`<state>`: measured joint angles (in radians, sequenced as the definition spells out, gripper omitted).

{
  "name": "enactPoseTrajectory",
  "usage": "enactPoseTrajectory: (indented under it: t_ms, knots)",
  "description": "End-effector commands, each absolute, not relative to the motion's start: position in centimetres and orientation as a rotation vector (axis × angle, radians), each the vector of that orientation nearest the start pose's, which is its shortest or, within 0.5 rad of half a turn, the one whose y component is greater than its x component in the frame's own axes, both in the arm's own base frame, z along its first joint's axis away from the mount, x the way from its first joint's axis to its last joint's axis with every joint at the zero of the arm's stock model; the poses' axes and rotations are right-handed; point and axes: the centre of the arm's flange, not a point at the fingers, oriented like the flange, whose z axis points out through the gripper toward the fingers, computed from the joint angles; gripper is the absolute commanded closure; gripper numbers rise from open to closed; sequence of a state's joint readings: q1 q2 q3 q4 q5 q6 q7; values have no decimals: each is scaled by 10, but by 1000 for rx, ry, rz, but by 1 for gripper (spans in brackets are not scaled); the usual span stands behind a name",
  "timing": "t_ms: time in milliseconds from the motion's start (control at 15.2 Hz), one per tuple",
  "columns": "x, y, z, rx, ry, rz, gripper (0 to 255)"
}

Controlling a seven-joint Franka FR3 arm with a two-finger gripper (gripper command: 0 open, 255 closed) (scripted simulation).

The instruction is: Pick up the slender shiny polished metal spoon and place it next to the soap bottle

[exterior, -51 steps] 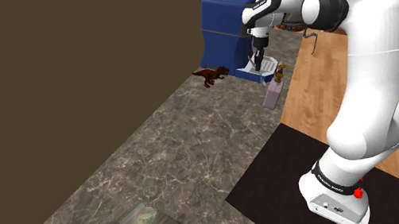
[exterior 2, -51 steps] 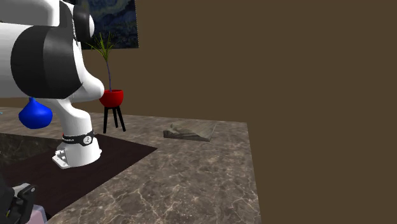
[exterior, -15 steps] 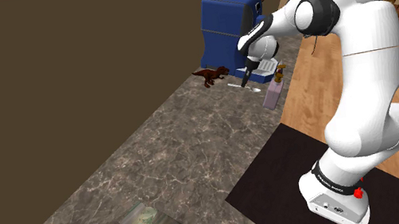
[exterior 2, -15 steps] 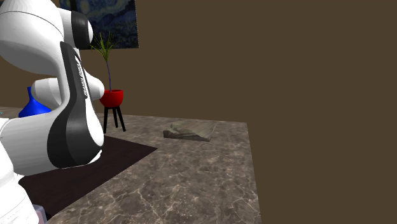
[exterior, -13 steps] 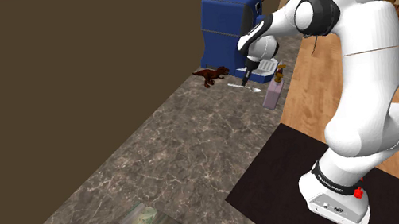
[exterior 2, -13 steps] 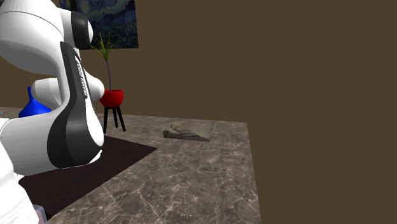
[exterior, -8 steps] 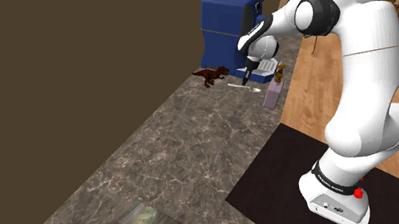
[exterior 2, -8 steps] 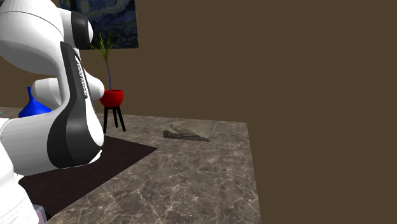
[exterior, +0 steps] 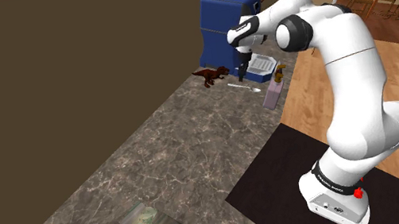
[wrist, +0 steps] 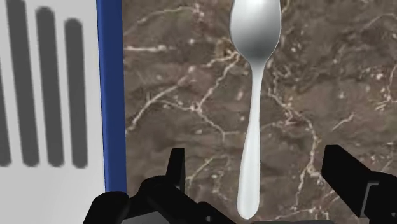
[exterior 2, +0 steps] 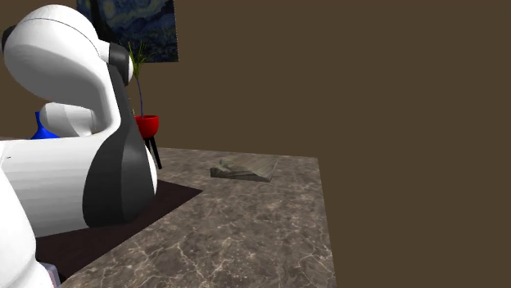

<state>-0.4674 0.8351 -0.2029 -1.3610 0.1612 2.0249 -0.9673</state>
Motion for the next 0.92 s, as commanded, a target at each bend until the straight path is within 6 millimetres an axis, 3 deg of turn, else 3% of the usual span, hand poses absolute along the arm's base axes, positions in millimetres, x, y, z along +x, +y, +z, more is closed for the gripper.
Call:
enactPoseTrajectory:
  t_ms: [0,264,726,792,858]
  knots:
    - [586,-408,187,-2973,-414,245,0]
    - [583,-406,169,-2973,-414,245,0]
    - [583,-406,169,-2973,-414,245,0]
    - [583,-406,169,-2973,-414,245,255]
    - [583,-406,169,-2973,-414,245,255]
